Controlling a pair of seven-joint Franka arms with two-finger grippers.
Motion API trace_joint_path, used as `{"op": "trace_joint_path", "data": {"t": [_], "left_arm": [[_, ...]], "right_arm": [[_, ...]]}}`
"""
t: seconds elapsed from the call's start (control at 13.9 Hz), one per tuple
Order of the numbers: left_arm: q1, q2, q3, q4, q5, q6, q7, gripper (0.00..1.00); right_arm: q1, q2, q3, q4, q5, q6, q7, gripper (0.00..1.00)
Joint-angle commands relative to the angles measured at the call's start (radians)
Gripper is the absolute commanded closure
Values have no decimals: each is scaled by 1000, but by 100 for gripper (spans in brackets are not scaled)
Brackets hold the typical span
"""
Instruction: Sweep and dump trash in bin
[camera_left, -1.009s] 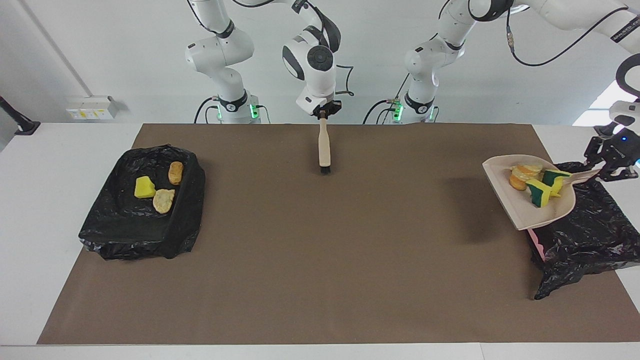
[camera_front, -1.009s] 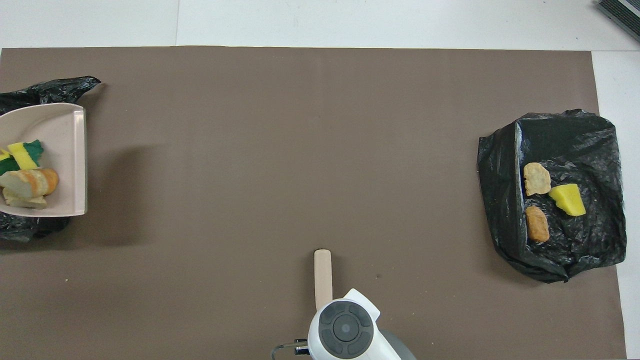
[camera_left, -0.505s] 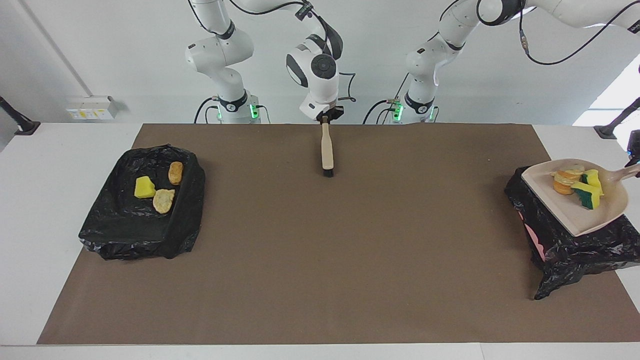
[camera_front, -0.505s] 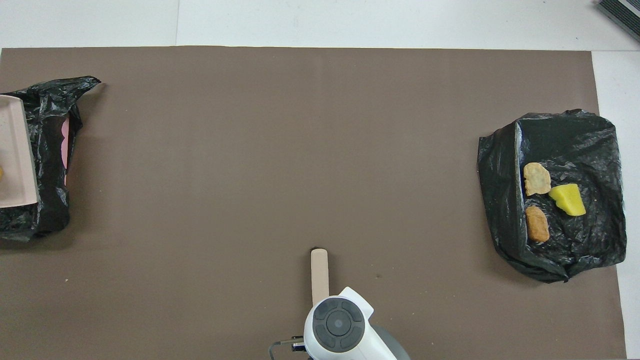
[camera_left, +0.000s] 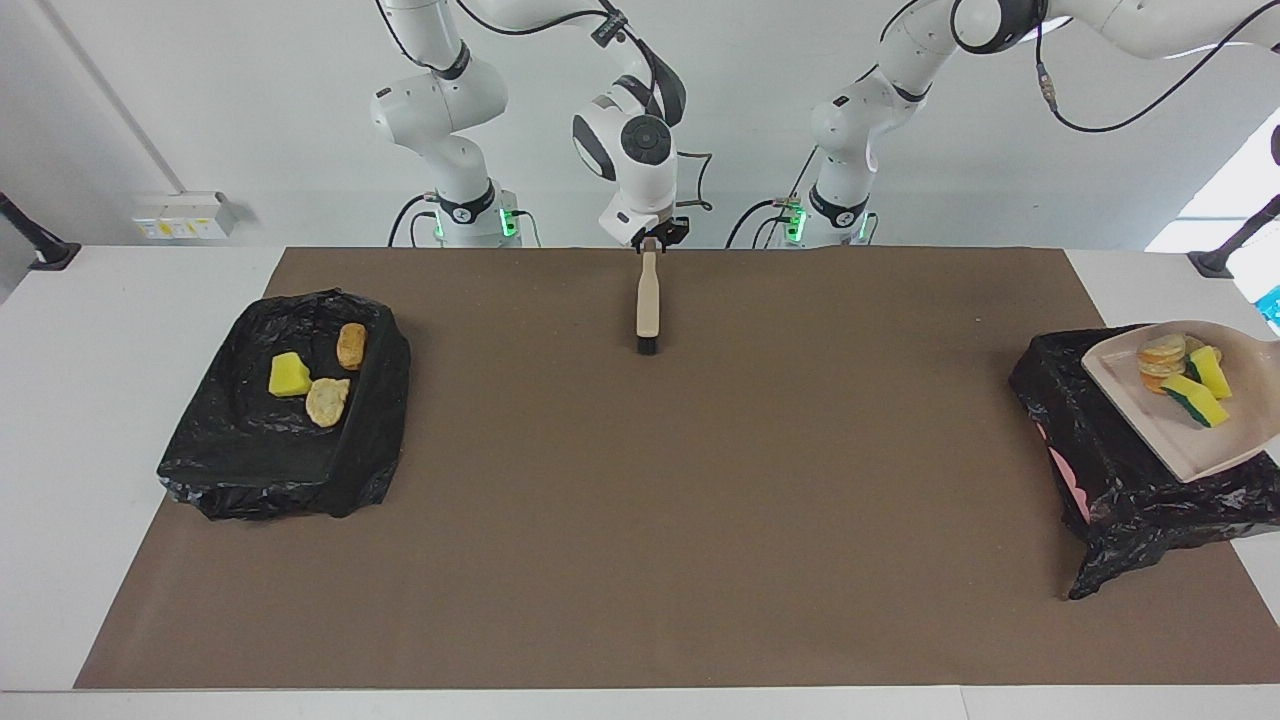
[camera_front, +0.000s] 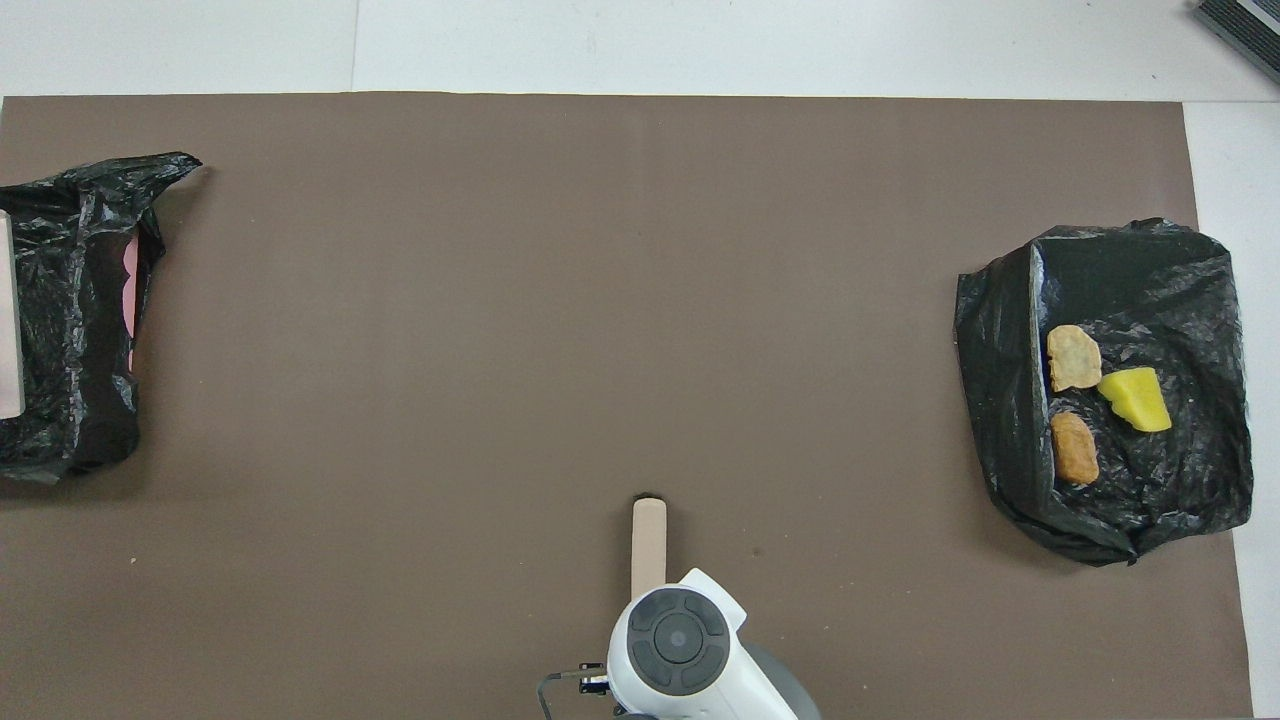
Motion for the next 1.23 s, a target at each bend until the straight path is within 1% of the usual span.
{"op": "trace_joint_path", "data": {"t": [0.0, 0.07, 0.22, 0.36, 0.5, 0.65, 0.86, 1.08, 1.15], "left_arm": [[-57, 13, 11, 34, 173, 2, -18, 100], [-64, 7, 8, 33, 238, 3, -15, 100], [-85, 2, 7, 31, 318, 38, -21, 100], [-90, -3, 8, 26, 349, 151, -26, 100], [-71, -3, 11, 33, 356, 208, -37, 100], [-73, -9, 24, 33, 358, 209, -47, 100], [-88, -33, 22, 33, 372, 192, -44, 100], [-90, -56, 13, 33, 359, 146, -17, 100], [-91, -58, 5, 33, 346, 106, -11, 100]], "right_arm": [[5, 29, -4, 54, -23, 6, 31, 0], [-7, 28, -7, 76, -41, 3, 29, 0], [-49, 22, -12, 121, -81, 3, 31, 0], [-113, 23, -13, 170, -124, 6, 31, 0], [-202, 26, -12, 227, -161, 6, 20, 0], [-259, 25, -12, 281, -175, -2, 16, 0], [-307, 28, -12, 351, -247, -72, 14, 0], [-337, 17, -13, 377, -255, -114, 11, 0], [-340, 14, -13, 385, -255, -138, 11, 0]]}}
